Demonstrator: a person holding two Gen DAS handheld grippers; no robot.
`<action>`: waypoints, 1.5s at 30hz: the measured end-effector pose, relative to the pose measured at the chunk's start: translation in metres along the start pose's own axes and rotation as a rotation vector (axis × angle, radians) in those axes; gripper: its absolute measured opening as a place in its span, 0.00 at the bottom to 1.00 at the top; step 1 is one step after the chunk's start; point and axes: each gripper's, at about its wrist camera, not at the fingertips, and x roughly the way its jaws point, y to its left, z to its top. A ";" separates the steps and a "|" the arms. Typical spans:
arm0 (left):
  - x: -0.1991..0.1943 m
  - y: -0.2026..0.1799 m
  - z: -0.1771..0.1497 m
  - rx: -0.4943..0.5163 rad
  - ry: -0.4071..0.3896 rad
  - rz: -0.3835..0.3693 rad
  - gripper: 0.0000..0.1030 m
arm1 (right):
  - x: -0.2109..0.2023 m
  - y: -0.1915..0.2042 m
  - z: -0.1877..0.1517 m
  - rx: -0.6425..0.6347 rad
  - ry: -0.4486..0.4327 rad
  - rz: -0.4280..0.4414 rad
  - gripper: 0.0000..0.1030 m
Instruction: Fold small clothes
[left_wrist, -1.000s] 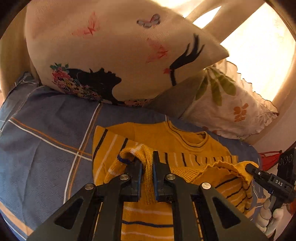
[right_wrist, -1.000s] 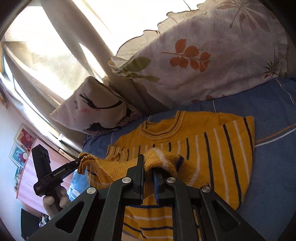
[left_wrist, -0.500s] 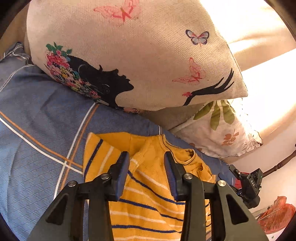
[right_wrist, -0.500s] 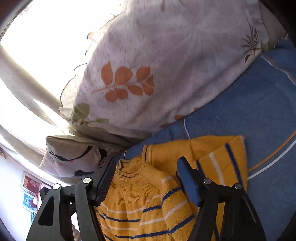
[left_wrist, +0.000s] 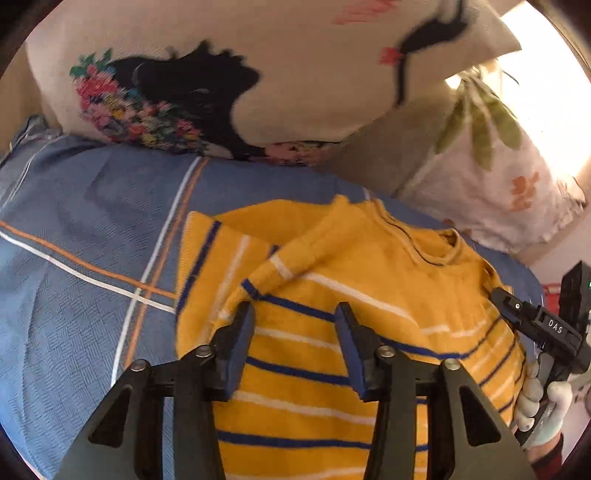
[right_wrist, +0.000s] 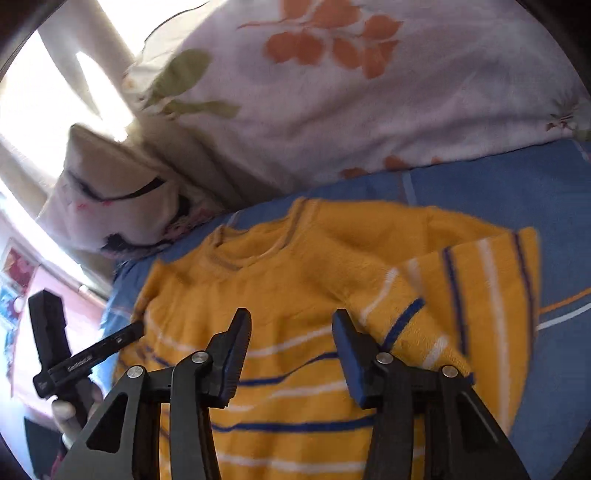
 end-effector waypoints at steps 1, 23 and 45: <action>0.000 0.014 0.004 -0.062 0.003 -0.026 0.22 | 0.001 -0.014 0.005 0.039 -0.017 -0.006 0.48; -0.059 0.037 -0.078 -0.099 0.032 -0.181 0.16 | -0.055 0.129 -0.037 -0.175 0.045 0.200 0.57; -0.067 0.072 -0.122 -0.325 -0.027 -0.397 0.06 | 0.112 0.327 -0.108 -0.659 0.370 -0.113 0.75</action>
